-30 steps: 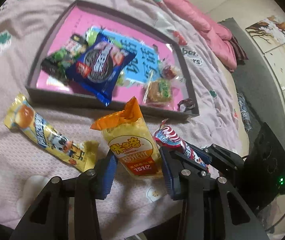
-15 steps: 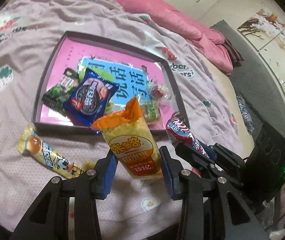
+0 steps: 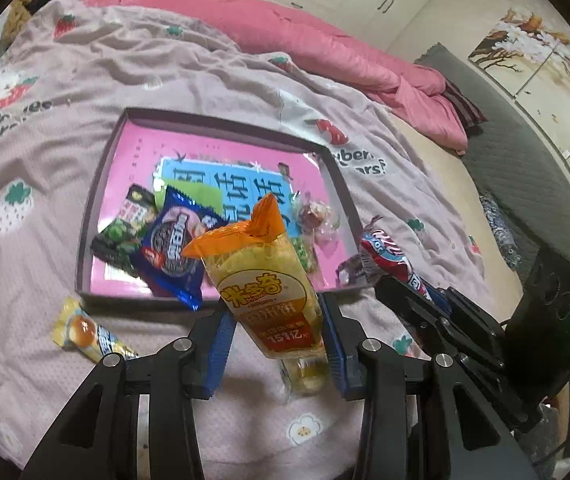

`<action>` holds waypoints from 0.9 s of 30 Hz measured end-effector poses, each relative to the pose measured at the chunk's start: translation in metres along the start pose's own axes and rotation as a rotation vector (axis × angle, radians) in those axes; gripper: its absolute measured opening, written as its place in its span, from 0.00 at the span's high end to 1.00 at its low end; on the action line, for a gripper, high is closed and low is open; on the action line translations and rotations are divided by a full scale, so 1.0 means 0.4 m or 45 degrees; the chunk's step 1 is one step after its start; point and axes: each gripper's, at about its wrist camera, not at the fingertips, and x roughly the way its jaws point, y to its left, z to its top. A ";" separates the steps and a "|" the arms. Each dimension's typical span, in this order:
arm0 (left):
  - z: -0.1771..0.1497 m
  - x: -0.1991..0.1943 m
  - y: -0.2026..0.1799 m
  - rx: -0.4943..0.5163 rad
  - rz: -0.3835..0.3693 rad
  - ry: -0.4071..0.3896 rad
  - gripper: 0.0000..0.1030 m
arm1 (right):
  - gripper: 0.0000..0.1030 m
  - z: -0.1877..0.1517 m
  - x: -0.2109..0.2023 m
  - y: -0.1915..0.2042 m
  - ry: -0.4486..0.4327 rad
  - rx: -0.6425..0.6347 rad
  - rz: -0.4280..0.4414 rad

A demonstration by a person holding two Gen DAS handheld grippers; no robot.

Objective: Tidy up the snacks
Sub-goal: 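Carry the rice-cracker bag over the tray with the left tool while the right tool carries the red candy bar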

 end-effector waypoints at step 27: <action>0.057 0.145 -0.037 0.187 0.196 0.036 0.62 | 0.82 0.047 -0.019 -0.107 -0.145 0.184 -0.132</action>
